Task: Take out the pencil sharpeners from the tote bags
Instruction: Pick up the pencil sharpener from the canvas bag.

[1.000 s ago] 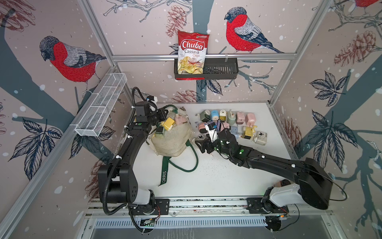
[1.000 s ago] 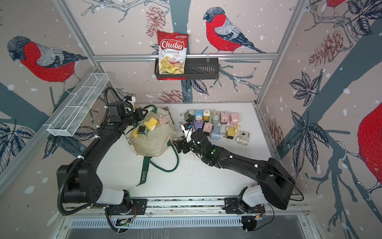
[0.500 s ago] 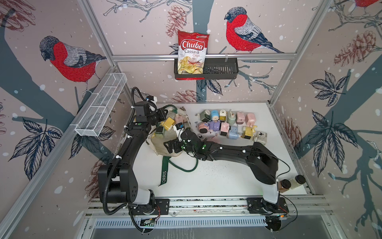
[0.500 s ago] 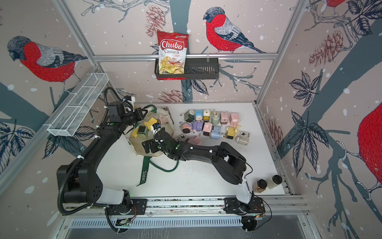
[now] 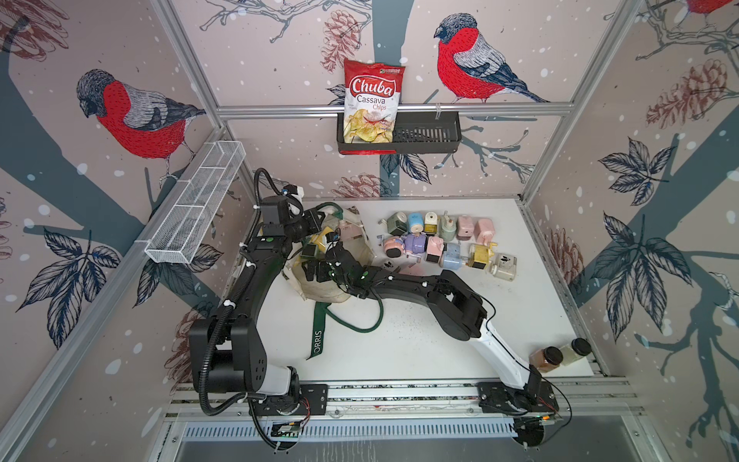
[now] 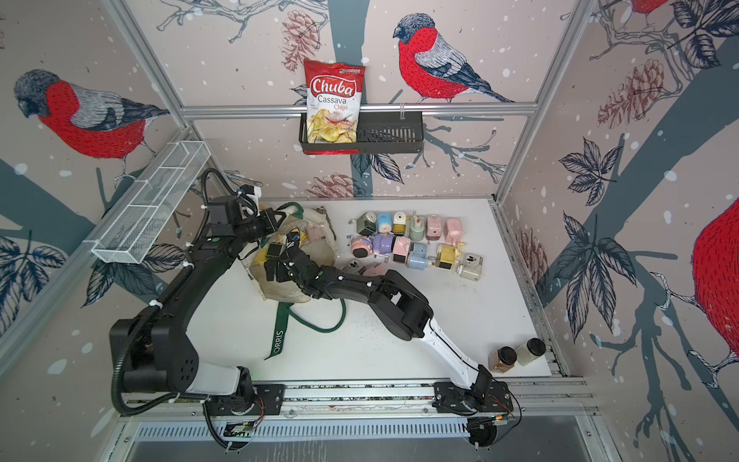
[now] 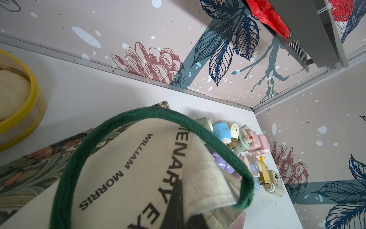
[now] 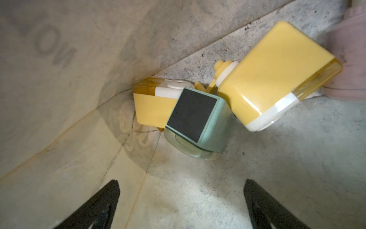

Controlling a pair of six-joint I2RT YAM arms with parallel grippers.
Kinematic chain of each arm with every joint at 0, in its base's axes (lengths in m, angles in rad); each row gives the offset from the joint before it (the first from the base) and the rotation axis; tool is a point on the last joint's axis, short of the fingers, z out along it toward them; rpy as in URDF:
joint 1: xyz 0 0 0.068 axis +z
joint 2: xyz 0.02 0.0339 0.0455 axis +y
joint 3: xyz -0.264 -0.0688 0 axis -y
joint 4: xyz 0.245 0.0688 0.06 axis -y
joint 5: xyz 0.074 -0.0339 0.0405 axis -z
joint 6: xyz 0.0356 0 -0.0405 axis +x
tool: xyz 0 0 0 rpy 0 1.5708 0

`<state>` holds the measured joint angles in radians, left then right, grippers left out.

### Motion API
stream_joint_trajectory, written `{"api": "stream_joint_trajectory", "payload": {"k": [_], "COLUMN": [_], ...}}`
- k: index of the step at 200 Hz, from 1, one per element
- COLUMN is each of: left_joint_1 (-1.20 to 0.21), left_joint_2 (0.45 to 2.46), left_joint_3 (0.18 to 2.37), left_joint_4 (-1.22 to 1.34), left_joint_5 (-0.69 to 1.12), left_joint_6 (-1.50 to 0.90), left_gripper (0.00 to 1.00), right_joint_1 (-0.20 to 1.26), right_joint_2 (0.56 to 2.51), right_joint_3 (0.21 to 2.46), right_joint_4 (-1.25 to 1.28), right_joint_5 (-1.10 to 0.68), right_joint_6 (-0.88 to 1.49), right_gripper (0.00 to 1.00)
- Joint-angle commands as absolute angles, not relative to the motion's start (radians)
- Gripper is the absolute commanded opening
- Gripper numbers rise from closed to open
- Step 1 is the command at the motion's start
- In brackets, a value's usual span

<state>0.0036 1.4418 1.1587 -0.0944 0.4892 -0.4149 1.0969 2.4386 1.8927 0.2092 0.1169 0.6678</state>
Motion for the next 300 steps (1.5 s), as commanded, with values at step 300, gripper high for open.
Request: {"api": "stream_joint_trajectory", "payload": {"k": [300], "left_joint_1": [-0.008], "left_joint_2": [1.433], "left_joint_3": [1.159], "left_joint_4": [-0.078], "left_joint_5": [0.486], "left_joint_6": [-0.413], "left_gripper": [0.0], "right_joint_1": [1.027], "right_joint_2": [2.601], "right_joint_3": [2.147], "right_joint_4": [-0.115], "right_joint_5": [0.095], "right_joint_6": [0.629], "right_gripper": [0.78]}}
